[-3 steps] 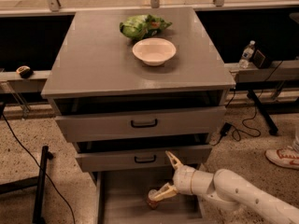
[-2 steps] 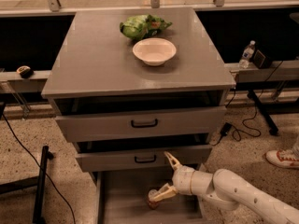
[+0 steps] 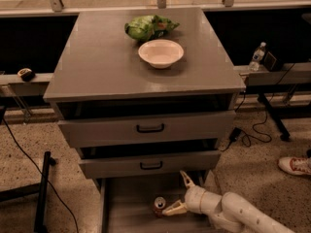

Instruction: Pick coke can from bottom drawer and place on counter

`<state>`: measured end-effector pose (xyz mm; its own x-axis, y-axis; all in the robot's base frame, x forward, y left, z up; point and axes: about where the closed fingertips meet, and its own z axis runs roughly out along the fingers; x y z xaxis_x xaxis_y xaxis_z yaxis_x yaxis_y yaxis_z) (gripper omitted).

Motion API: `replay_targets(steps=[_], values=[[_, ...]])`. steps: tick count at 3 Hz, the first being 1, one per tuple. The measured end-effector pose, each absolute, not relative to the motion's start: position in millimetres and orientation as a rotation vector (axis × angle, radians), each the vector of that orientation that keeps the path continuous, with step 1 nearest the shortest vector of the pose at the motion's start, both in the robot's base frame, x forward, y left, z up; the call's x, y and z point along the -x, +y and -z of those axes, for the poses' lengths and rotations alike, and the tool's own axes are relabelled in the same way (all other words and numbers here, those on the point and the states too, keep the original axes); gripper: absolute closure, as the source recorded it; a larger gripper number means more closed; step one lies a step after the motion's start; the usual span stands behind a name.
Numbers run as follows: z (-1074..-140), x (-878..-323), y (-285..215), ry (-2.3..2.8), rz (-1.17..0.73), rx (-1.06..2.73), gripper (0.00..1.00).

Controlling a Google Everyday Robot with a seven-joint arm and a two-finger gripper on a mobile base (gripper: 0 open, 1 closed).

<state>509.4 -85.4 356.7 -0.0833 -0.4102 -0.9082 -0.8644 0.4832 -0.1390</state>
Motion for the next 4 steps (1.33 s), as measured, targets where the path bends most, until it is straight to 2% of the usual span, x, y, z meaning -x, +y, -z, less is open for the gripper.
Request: replay_targets(steps=[1, 3, 4], values=[[-291, -510, -83, 1.746, -0.592, 1.104, 0.0], [-196, -502, -48, 1.78, -0.746, 1.148, 0.0], [-183, -505, -31, 1.746, -0.798, 1.084, 0.19]])
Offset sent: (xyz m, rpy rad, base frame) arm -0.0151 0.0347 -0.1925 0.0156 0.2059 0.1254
